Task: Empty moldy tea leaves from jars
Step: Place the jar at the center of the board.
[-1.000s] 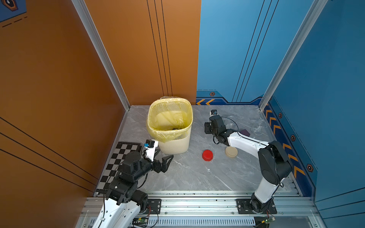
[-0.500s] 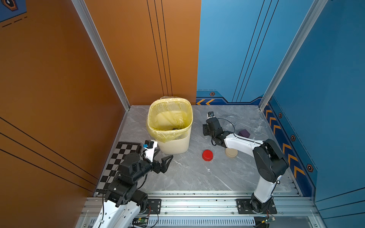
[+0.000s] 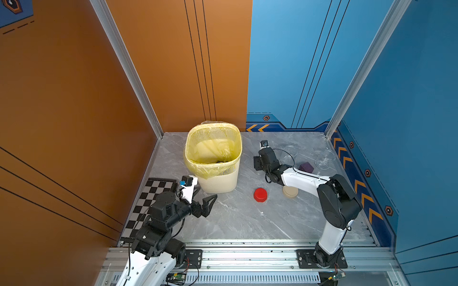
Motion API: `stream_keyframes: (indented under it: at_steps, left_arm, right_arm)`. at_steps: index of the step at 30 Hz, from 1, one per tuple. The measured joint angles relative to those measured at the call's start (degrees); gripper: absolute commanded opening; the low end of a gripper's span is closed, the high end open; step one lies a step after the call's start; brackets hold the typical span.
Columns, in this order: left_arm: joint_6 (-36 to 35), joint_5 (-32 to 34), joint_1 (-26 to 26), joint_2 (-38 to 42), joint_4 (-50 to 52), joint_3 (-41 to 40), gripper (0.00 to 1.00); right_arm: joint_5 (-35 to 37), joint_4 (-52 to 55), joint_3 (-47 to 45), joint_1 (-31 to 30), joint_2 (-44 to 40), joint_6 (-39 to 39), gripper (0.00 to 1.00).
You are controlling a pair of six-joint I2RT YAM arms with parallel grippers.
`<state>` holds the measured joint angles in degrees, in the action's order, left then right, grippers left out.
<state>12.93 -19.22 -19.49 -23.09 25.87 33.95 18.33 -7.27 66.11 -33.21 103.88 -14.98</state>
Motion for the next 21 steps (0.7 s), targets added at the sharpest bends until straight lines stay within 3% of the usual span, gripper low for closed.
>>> stream_keyframes:
  at_steps: [10, 21]
  left_arm:
    - [0.0, -0.02, -0.04, 0.0, 0.0, 0.0, 0.98]
    - [-0.02, 1.62, -0.02, 0.02, 0.0, 0.0, 0.98]
  right_arm:
    - [0.52, 0.22, -0.09, -0.59, 0.02, -0.28, 1.0]
    - [0.74, 0.17, -3.45, -1.57, -3.02, -1.42, 1.0]
